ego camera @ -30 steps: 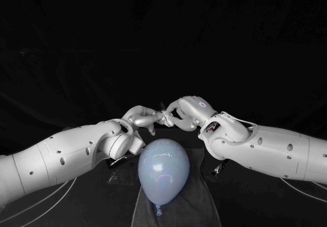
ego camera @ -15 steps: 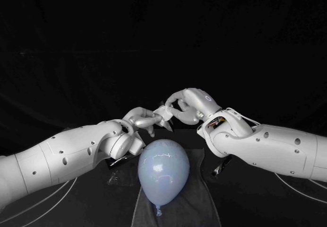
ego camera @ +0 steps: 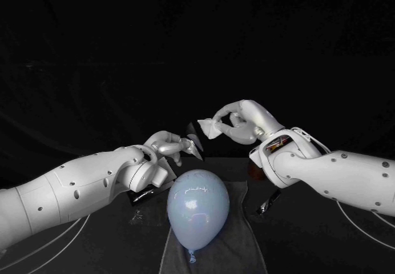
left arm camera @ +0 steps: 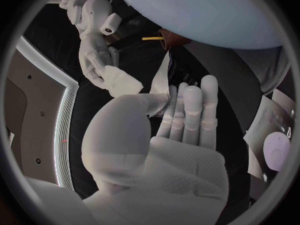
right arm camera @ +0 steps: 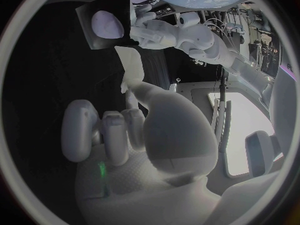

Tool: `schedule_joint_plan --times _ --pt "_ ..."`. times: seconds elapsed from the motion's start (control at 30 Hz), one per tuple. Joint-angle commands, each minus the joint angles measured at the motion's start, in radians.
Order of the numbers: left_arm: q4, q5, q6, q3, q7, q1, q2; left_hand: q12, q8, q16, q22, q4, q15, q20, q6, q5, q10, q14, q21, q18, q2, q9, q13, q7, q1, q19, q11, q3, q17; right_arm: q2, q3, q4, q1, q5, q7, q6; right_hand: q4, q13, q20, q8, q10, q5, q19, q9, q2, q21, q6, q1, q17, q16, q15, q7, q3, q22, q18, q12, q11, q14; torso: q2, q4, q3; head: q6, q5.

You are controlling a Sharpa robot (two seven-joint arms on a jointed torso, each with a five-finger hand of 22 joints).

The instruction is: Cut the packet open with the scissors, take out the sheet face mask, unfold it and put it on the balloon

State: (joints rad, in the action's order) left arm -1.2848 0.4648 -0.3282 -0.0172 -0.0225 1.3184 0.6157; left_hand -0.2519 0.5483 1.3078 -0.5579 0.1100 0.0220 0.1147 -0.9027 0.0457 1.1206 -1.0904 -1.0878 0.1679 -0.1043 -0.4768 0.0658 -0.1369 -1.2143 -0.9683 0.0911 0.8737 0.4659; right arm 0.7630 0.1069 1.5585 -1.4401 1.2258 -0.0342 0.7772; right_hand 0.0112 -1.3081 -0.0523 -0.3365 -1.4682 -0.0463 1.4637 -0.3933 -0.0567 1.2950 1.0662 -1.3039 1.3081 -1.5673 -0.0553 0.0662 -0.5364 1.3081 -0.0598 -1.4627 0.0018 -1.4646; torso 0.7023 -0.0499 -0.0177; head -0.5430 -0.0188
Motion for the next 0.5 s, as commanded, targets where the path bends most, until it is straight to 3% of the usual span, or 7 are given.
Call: schedule_joint_plan --times 0.03,0.27,0.5 --pt "-0.003 0.005 0.048 0.001 0.023 0.002 0.022 0.005 0.002 0.003 -0.001 -0.078 -0.001 -0.001 -0.003 0.003 0.004 -0.002 -0.006 0.018 0.009 -0.002 0.001 -0.007 0.003 0.004 0.0 0.085 -0.004 0.026 -0.002 0.012 -0.007 -0.109 -0.052 0.011 0.002 -0.187 0.006 -0.025 -0.038 -0.002 0.012 -0.046 0.007 -0.006 -0.003 -0.004 0.263 -0.003 -0.009 0.004 -0.003 0.193 0.007 0.002 -0.005 -0.106 0.0 0.001 -0.0008 -0.002 0.002" --pt "-0.051 -0.014 0.108 0.0 0.061 0.003 0.114 0.008 0.0 0.002 -0.001 -0.077 0.0 -0.001 -0.001 0.003 0.004 -0.001 -0.007 0.017 0.01 -0.004 0.001 -0.008 0.005 0.004 0.001 0.085 -0.007 0.078 -0.002 0.02 -0.014 -0.187 -0.082 0.005 0.003 -0.185 0.007 -0.026 -0.036 -0.002 0.011 -0.047 0.007 -0.009 -0.005 -0.005 0.263 -0.003 -0.008 0.005 -0.004 0.192 0.006 0.005 -0.005 -0.106 0.0 -0.0004 -0.0011 -0.011 0.001" --pt "-0.122 -0.011 0.243 -0.001 0.052 0.011 0.245 0.009 0.0 0.003 -0.001 -0.076 0.0 -0.001 0.0 0.003 0.004 -0.002 -0.007 0.017 0.01 -0.004 0.001 -0.008 0.005 0.004 0.001 0.085 -0.005 0.112 0.002 0.014 -0.014 -0.213 -0.094 0.0 0.003 -0.184 0.007 -0.027 -0.035 -0.002 0.011 -0.048 0.007 -0.011 -0.006 -0.005 0.263 -0.003 -0.008 0.005 -0.004 0.191 0.006 0.007 -0.004 -0.106 -0.001 -0.0011 -0.0002 -0.037 0.035"
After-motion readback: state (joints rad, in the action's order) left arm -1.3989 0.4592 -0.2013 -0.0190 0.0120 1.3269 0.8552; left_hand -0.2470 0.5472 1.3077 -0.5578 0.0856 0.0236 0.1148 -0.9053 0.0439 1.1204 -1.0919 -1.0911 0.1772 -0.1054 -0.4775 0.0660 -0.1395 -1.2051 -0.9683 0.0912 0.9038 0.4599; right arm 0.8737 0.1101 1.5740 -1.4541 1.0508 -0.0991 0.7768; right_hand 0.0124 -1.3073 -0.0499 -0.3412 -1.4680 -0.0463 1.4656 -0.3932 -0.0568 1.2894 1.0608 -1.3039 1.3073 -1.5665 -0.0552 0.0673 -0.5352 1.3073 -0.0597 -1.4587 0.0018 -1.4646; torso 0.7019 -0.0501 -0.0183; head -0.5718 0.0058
